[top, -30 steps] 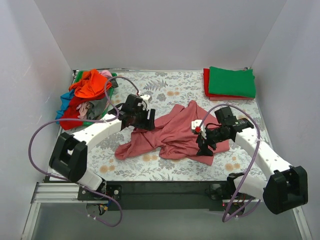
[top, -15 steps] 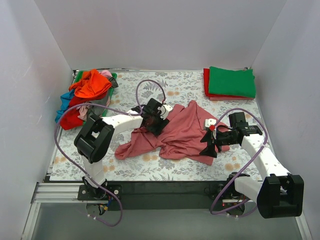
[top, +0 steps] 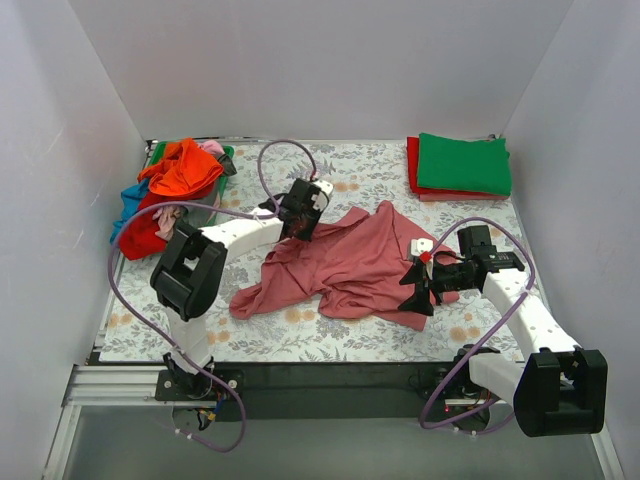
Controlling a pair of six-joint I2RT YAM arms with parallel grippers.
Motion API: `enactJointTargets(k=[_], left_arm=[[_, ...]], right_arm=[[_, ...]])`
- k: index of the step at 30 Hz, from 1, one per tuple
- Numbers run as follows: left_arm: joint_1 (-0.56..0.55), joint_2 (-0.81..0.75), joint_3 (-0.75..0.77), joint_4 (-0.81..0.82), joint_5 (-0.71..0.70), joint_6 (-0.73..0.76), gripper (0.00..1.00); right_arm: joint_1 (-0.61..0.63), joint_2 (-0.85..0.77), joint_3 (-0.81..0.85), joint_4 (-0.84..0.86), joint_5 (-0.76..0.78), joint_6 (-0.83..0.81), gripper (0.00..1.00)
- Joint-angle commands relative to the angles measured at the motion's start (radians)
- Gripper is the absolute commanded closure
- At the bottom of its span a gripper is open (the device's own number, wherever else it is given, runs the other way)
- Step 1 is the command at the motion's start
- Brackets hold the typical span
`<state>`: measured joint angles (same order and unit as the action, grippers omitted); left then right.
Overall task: Fold and stack the t-shirts
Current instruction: Flatten the tshirt out
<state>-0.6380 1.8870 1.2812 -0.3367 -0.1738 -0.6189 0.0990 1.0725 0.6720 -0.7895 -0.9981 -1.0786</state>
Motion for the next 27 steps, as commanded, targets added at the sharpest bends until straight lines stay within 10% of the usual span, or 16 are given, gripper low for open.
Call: enactJointTargets(k=[1, 6, 12, 20, 27], left_arm=[[0.119, -0.065, 0.061, 0.013, 0.066, -0.152, 1.0], [0.352, 0.036, 0.171, -0.01, 0.236, -0.398, 0.97], [0.394, 0.046, 0.245, -0.081, 0.271, -0.349, 0.48], [0.396, -0.497, -0.02, 0.001, 0.319, -0.245, 0.33], [0.391, -0.87, -0.394, -0.018, 0.53, -0.445, 0.28]], right_arm=[[-0.004, -0.016, -0.008, 0.001, -0.034, -0.021, 0.27], [0.002, -0.016, -0.014, 0.001, -0.031, -0.029, 0.27], [0.014, -0.017, -0.014, 0.004, -0.004, -0.023, 0.27], [0.166, -0.005, -0.006, 0.003, 0.318, -0.072, 0.27], [0.252, 0.033, 0.02, 0.018, 0.418, -0.044, 0.27]])
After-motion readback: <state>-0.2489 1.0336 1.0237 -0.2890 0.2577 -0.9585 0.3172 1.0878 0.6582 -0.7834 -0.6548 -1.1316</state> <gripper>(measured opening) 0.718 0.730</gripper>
